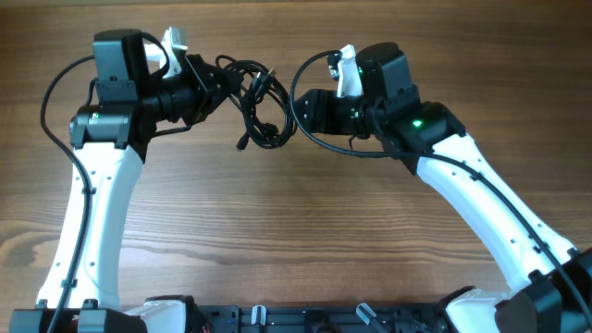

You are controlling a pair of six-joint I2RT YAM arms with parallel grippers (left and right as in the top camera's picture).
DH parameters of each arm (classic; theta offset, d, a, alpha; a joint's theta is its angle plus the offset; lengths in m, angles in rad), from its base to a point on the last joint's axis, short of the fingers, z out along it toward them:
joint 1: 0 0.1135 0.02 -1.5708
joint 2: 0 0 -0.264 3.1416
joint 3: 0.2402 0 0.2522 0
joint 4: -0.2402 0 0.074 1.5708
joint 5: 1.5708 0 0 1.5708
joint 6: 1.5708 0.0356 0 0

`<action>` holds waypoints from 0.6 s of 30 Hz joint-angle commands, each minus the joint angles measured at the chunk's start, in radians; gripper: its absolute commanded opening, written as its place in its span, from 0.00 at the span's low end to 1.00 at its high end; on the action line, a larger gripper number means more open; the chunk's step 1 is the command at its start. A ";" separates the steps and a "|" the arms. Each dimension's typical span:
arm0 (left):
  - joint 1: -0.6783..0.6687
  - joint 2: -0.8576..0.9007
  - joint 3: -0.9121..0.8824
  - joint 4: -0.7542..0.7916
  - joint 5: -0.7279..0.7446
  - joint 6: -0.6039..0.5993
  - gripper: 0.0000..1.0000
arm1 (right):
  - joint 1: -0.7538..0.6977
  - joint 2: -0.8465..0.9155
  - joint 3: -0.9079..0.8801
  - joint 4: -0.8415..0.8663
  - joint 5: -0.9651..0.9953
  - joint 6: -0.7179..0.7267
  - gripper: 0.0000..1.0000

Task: Untangle cables
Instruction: 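Grasp a cable loop with the right gripper beside the left gripper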

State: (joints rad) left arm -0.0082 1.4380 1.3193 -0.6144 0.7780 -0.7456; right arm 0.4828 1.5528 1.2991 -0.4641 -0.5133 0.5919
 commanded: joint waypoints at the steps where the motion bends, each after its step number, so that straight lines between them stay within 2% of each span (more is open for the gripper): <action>1: 0.000 -0.035 0.029 0.007 0.013 0.012 0.04 | 0.003 0.029 0.024 0.013 -0.050 0.023 0.58; 10: -0.001 -0.035 0.029 -0.002 0.013 0.011 0.04 | 0.046 0.168 0.024 0.075 -0.058 0.066 0.56; 12: -0.001 -0.035 0.029 -0.005 0.013 0.011 0.04 | 0.060 0.207 0.024 0.084 -0.057 0.066 0.52; 13: -0.001 -0.035 0.029 -0.005 0.013 0.011 0.04 | 0.060 0.222 0.024 0.083 -0.056 0.069 0.45; 18: -0.001 -0.035 0.029 -0.003 0.017 0.004 0.04 | 0.058 0.257 0.023 0.069 0.041 0.115 0.29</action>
State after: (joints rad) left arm -0.0128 1.4380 1.3197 -0.6369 0.7776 -0.7456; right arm 0.5465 1.7710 1.3094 -0.3775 -0.5465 0.6819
